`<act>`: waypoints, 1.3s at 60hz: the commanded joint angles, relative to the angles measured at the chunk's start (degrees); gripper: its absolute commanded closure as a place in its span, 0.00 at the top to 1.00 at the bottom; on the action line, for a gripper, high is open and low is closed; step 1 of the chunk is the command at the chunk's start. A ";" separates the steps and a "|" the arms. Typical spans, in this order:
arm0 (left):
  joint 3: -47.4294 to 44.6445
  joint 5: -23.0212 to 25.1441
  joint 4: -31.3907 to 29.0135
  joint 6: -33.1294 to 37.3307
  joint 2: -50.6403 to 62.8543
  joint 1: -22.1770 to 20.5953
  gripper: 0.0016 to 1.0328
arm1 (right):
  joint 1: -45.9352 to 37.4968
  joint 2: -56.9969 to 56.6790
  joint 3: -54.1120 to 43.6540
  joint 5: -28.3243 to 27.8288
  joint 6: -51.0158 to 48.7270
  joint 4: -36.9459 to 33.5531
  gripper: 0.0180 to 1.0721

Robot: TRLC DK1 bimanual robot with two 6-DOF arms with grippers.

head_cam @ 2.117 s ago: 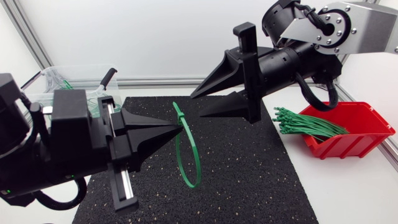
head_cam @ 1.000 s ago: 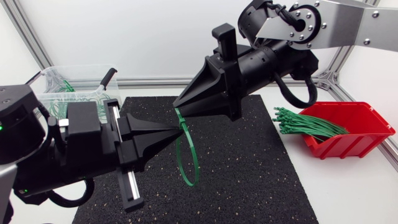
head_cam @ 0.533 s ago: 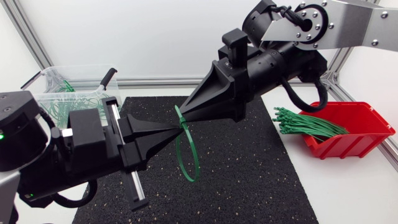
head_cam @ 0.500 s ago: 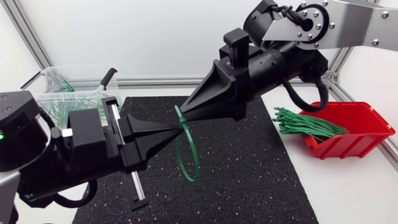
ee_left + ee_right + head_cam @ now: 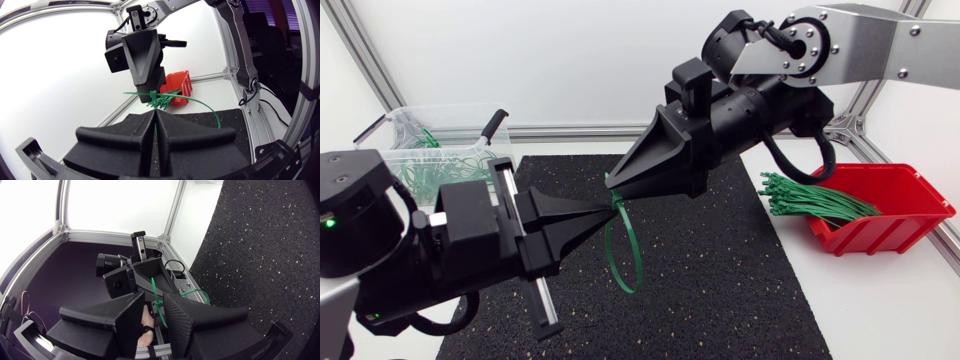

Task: Take a green cable tie from the red box, thread the tail through the head to close it, then place it in the transparent bin on the left.

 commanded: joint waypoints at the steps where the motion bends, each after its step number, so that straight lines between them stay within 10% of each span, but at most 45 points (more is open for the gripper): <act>1: -1.18 -0.15 1.12 1.42 0.52 -0.45 0.03 | 0.47 0.72 0.15 -0.31 -1.44 -0.79 0.25; 8: -1.18 -0.24 1.30 1.42 0.69 -0.72 0.03 | 0.38 0.63 0.07 -0.22 -2.49 -0.70 0.05; 41: -2.23 -7.36 0.86 2.04 -0.45 -10.65 0.03 | -1.64 6.08 5.16 0.22 -1.70 -1.76 0.05; 56: -1.71 -8.06 0.33 1.86 0.25 -6.96 0.03 | -1.90 0.37 -0.02 0.39 -3.55 -2.55 0.06; 64: 2.34 -3.05 -6.35 -1.13 -0.19 1.22 0.03 | -4.54 -3.41 -2.48 2.33 -5.66 -2.46 0.54; 78: 8.49 3.10 -22.26 -1.39 2.71 14.05 0.03 | -4.98 -4.90 -9.87 25.62 -6.63 5.63 0.95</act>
